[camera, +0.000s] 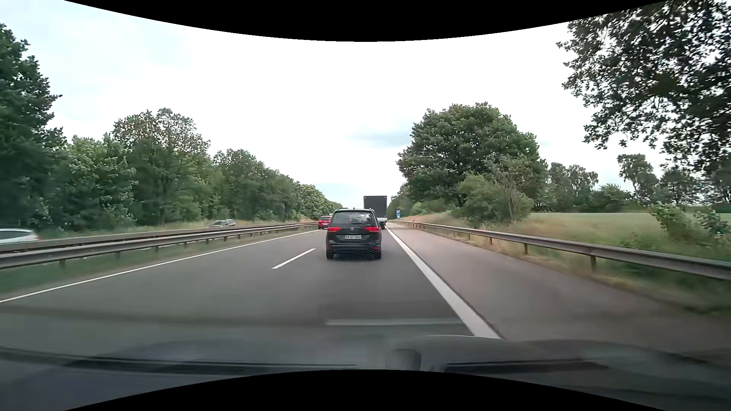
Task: Follow the waypoints while adhering to traffic rules and regulations
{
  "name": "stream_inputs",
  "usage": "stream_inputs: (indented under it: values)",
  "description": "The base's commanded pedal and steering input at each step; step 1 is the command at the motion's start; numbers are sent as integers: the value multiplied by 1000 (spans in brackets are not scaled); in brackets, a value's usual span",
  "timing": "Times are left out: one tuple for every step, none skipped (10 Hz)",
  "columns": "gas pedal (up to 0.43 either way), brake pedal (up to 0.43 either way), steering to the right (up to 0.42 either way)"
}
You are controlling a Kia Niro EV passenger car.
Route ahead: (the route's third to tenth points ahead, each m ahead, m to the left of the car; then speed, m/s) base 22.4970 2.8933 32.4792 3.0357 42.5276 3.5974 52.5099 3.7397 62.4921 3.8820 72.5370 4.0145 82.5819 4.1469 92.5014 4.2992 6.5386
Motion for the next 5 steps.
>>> stream_inputs:
  values:
    - [79, 0, -3]
    - [79, 0, -2]
    - [79, 0, -2]
    - [79, 0, -2]
    - [79, 0, -2]
